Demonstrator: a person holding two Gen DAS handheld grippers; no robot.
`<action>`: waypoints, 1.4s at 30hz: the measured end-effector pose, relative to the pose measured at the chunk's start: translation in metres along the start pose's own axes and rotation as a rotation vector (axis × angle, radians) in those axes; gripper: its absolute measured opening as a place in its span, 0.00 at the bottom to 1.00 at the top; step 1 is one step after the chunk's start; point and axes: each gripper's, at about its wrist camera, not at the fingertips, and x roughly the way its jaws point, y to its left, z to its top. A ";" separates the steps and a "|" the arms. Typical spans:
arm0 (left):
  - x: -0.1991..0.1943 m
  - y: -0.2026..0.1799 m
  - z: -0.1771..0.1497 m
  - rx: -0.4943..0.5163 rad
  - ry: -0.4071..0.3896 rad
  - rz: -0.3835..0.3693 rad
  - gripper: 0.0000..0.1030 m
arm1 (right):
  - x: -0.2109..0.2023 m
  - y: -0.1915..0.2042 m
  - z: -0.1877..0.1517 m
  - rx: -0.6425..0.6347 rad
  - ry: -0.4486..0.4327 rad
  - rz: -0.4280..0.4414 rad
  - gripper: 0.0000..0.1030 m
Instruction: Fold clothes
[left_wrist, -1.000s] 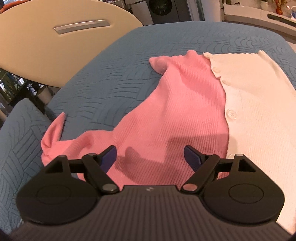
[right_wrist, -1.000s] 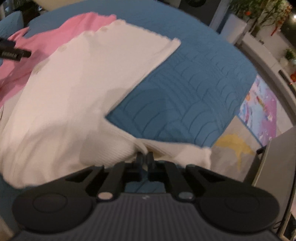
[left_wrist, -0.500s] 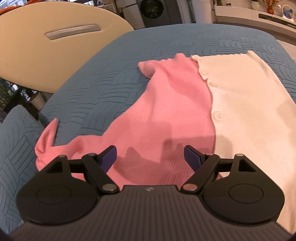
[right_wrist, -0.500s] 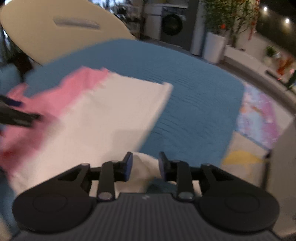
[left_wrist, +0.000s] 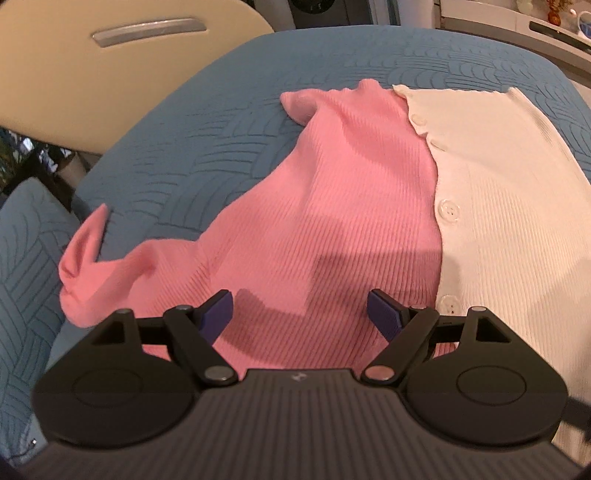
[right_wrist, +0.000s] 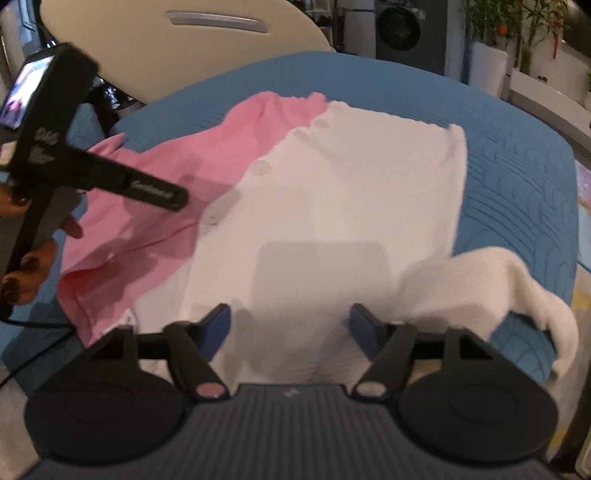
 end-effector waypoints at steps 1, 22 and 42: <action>0.000 -0.001 -0.001 0.000 0.000 0.004 0.80 | 0.001 0.003 -0.001 0.002 -0.005 -0.004 0.78; 0.006 0.015 -0.001 -0.062 0.027 0.037 0.80 | -0.002 -0.022 0.004 0.169 -0.054 -0.076 0.87; 0.009 0.027 0.000 -0.103 0.036 0.049 0.82 | -0.014 -0.049 0.020 0.182 -0.109 -0.128 0.92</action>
